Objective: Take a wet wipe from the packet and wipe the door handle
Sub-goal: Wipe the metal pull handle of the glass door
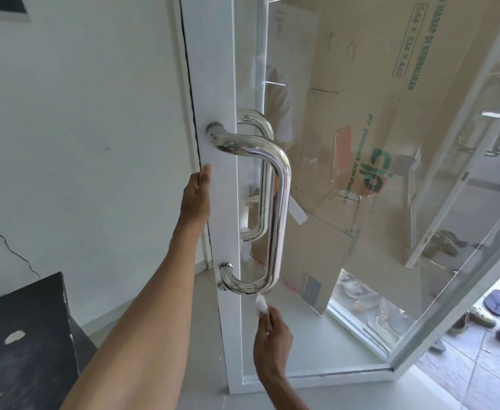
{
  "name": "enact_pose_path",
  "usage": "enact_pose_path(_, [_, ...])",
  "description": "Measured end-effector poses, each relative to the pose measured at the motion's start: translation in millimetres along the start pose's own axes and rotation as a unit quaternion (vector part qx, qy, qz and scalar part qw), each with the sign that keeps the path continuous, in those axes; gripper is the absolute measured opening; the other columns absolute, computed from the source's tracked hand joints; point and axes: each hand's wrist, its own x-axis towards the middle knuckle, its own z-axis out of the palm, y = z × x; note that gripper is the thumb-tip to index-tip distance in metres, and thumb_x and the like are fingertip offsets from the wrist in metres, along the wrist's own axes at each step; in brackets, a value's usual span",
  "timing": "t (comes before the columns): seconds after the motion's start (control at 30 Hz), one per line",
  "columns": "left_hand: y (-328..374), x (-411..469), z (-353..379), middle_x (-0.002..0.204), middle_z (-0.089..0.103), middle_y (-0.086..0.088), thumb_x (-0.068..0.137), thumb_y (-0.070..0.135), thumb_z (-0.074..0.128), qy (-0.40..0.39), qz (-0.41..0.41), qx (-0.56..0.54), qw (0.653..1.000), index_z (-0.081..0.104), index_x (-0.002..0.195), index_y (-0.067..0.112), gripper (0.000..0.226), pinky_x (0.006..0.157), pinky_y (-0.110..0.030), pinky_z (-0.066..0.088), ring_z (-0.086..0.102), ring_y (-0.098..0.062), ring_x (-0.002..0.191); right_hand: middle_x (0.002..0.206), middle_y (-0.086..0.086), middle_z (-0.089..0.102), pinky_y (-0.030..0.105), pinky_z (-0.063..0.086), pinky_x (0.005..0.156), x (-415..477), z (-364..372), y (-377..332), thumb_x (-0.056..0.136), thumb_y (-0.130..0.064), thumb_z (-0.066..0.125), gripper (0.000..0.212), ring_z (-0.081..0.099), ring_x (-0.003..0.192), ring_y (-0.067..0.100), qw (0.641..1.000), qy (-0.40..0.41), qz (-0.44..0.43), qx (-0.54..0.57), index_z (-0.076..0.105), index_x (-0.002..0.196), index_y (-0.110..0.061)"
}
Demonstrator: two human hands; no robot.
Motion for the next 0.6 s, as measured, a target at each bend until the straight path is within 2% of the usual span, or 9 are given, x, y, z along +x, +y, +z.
enact_pose_path(0.03, [0, 0, -1, 0.084, 0.051, 0.006, 0.099, 0.057, 0.033, 0.001, 0.001, 0.002, 1.000, 0.052, 0.098, 0.017, 0.045, 0.082, -0.030, 0.037, 0.048, -0.010, 0.079, 0.060, -0.002, 0.052, 0.028, 0.035, 0.053, 0, 9, 0, 0.083, -0.027, 0.053, 0.017, 0.046, 0.060, 0.019, 0.989, 0.000, 0.115, 0.096, 0.062, 0.079, -0.013])
enact_pose_path(0.07, [1, -1, -1, 0.085, 0.053, 0.005, 0.098, 0.057, 0.033, 0.000, 0.003, 0.000, 1.000, 0.053, 0.098, 0.016, 0.046, 0.082, -0.030, 0.038, 0.049, -0.012, 0.080, 0.065, 0.003, 0.054, 0.028, 0.036, 0.055, 4, 17, -1, 0.082, -0.028, 0.053, 0.020, 0.047, 0.064, 0.021, 0.949, -0.029, 0.239, 0.204, 0.061, 0.079, -0.010])
enact_pose_path(0.13, [0, 0, -2, 0.089, 0.055, 0.000, 0.098, 0.059, 0.034, 0.000, 0.002, -0.002, 1.000, 0.054, 0.097, 0.016, 0.047, 0.080, -0.031, 0.040, 0.050, -0.016, 0.083, 0.093, 0.015, 0.063, 0.034, 0.047, 0.069, 13, 29, -10, 0.091, -0.022, 0.052, 0.027, 0.058, 0.082, 0.029, 0.800, -0.145, 0.410, 0.412, 0.061, 0.103, 0.000])
enact_pose_path(0.2, [0, -1, -2, 0.086, 0.052, 0.000, 0.098, 0.059, 0.033, -0.002, 0.001, 0.007, 1.000, 0.053, 0.093, 0.016, 0.047, 0.076, -0.031, 0.039, 0.048, -0.015, 0.079, 0.120, 0.020, 0.060, 0.043, 0.048, 0.087, 24, 32, -24, 0.098, -0.032, 0.043, 0.044, 0.059, 0.103, 0.036, 0.697, -0.192, 0.442, 0.530, 0.056, 0.118, 0.004])
enact_pose_path(0.3, [0, -3, -3, 0.077, 0.046, 0.004, 0.098, 0.058, 0.033, -0.003, 0.002, 0.008, 1.000, 0.047, 0.080, 0.022, 0.043, 0.073, -0.031, 0.036, 0.043, -0.012, 0.071, 0.136, 0.024, 0.052, 0.047, 0.039, 0.105, 34, 32, -43, 0.097, -0.048, 0.035, 0.064, 0.051, 0.124, 0.038, 0.597, -0.212, 0.438, 0.638, 0.048, 0.129, 0.005])
enact_pose_path(0.37, [1, -3, -4, 0.082, 0.049, 0.002, 0.098, 0.059, 0.033, -0.007, 0.002, 0.005, 1.000, 0.050, 0.084, 0.021, 0.044, 0.076, -0.031, 0.037, 0.046, -0.014, 0.076, 0.135, 0.023, 0.053, 0.046, 0.034, 0.111, 38, 28, -45, 0.095, -0.054, 0.037, 0.070, 0.048, 0.128, 0.037, 0.604, -0.213, 0.429, 0.637, 0.044, 0.134, 0.005])
enact_pose_path(0.43, [2, -4, -5, 0.086, 0.052, 0.002, 0.097, 0.060, 0.033, -0.009, 0.001, 0.005, 1.000, 0.052, 0.093, 0.018, 0.046, 0.079, -0.031, 0.038, 0.048, -0.015, 0.081, 0.126, 0.021, 0.057, 0.046, 0.028, 0.114, 43, 18, -37, 0.093, -0.057, 0.038, 0.071, 0.047, 0.128, 0.035, 0.636, -0.184, 0.407, 0.629, 0.045, 0.133, 0.001])
enact_pose_path(0.53, [2, -6, -3, 0.077, 0.045, 0.005, 0.098, 0.059, 0.032, -0.003, 0.003, 0.005, 1.000, 0.048, 0.090, 0.019, 0.044, 0.071, -0.029, 0.035, 0.043, -0.011, 0.071, 0.131, 0.022, 0.057, 0.046, 0.027, 0.115, 49, -2, -19, 0.094, -0.059, 0.035, 0.073, 0.046, 0.130, 0.036, 0.638, -0.138, 0.375, 0.658, 0.051, 0.127, 0.004])
enact_pose_path(0.6, [3, -7, 0, 0.081, 0.048, 0.004, 0.099, 0.057, 0.031, 0.005, 0.006, 0.006, 1.000, 0.051, 0.097, 0.016, 0.046, 0.071, -0.027, 0.036, 0.045, -0.009, 0.075, 0.128, 0.022, 0.059, 0.046, 0.028, 0.115, 52, -13, -12, 0.094, -0.058, 0.035, 0.071, 0.049, 0.128, 0.035, 0.640, -0.131, 0.359, 0.667, 0.055, 0.123, 0.003])
